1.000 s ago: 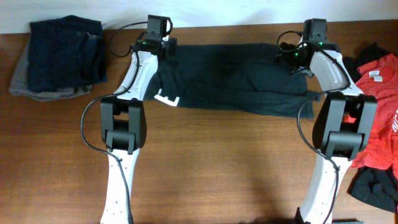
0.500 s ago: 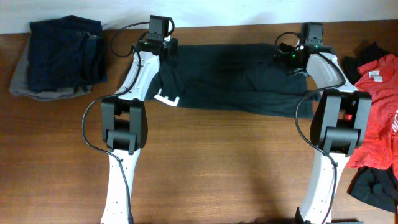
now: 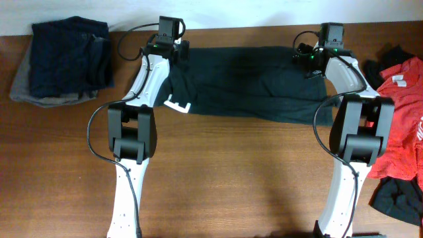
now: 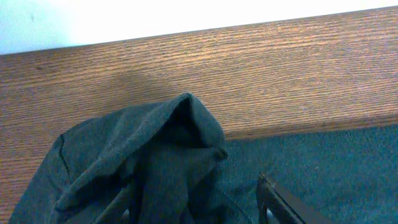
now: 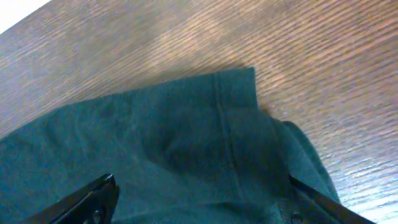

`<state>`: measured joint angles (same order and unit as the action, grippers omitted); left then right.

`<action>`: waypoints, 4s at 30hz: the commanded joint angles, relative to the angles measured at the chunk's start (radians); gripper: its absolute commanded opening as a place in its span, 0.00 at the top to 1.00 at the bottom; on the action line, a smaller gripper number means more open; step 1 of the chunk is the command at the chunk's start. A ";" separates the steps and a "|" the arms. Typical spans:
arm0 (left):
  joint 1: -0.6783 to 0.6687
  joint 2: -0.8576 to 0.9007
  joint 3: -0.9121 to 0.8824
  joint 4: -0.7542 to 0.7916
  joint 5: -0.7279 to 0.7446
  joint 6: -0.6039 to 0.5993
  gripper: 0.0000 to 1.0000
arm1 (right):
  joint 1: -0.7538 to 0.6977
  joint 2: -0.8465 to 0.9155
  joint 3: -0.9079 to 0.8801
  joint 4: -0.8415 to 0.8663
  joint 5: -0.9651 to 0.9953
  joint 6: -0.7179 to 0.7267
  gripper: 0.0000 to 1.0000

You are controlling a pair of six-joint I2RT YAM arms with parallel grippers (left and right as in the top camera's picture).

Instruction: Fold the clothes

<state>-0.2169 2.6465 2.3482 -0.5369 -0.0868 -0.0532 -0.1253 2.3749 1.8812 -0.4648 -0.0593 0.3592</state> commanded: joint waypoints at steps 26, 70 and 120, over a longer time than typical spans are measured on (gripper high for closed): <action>-0.001 0.012 0.013 -0.013 -0.007 -0.013 0.59 | 0.006 0.037 0.005 0.012 0.085 0.019 0.85; -0.002 0.007 0.586 -0.825 -0.076 -0.014 0.99 | -0.056 -0.179 0.186 -0.481 0.098 0.023 0.96; 0.193 0.007 0.583 -1.151 0.047 -0.291 0.99 | -0.190 -0.193 0.185 -0.918 0.207 0.080 0.96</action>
<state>-0.0265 2.6469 2.9120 -1.6852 -0.0528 -0.3237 -0.3054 2.2185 2.0460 -1.3556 0.0433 0.4004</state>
